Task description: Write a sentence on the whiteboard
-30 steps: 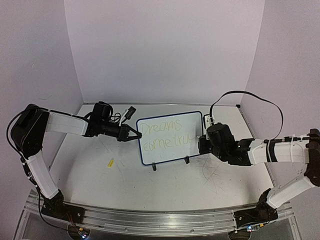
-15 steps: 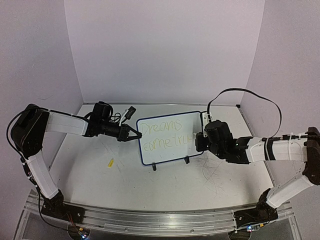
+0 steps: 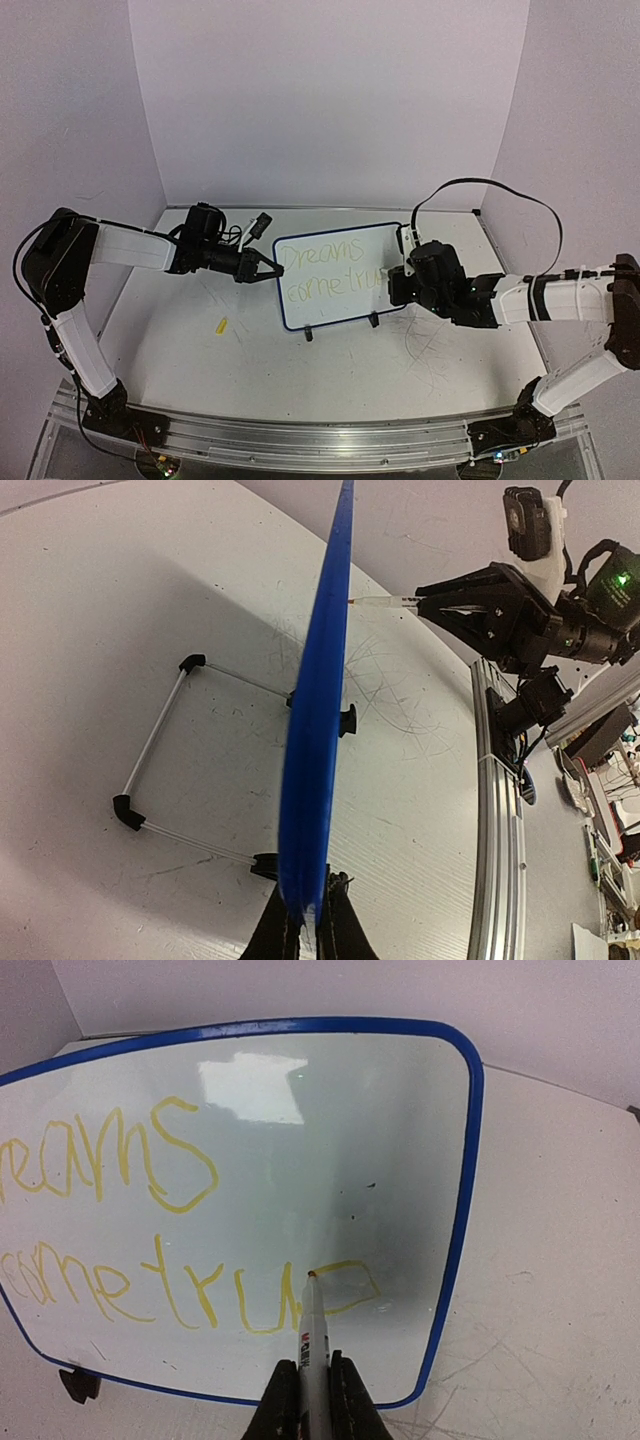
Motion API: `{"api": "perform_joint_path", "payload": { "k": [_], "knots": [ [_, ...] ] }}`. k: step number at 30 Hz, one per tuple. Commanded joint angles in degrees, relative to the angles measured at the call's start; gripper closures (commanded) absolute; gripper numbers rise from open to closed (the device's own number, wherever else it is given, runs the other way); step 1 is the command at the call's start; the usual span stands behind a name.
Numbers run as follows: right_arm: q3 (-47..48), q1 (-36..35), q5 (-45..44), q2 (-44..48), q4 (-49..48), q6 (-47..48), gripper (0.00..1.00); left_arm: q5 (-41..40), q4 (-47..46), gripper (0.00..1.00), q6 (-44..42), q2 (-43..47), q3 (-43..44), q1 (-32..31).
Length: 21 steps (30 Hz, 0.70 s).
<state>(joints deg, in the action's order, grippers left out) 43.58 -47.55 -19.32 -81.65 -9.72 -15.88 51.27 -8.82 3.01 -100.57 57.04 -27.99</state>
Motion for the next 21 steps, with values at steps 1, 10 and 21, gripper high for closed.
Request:
{"api": "perform_joint_path", "payload": {
  "k": [1, 10, 21],
  "knots": [
    [-1.31, 0.16, 1.22, -0.52, 1.05, -1.20, 1.00, -2.85, 2.74, 1.00, -2.57, -1.11, 1.59, -0.42],
    [-3.14, 0.11, 0.40, -0.12, 2.66, -2.05, 1.00, -2.91, 2.74, 1.00, -2.57, -1.12, 1.55, -0.40],
    [-2.57, 0.17, -9.11, 4.34, 5.07, -0.70, 1.00, -2.94, 2.81, 1.00, -2.65, -1.15, 1.53, -0.40]
  ]
}}
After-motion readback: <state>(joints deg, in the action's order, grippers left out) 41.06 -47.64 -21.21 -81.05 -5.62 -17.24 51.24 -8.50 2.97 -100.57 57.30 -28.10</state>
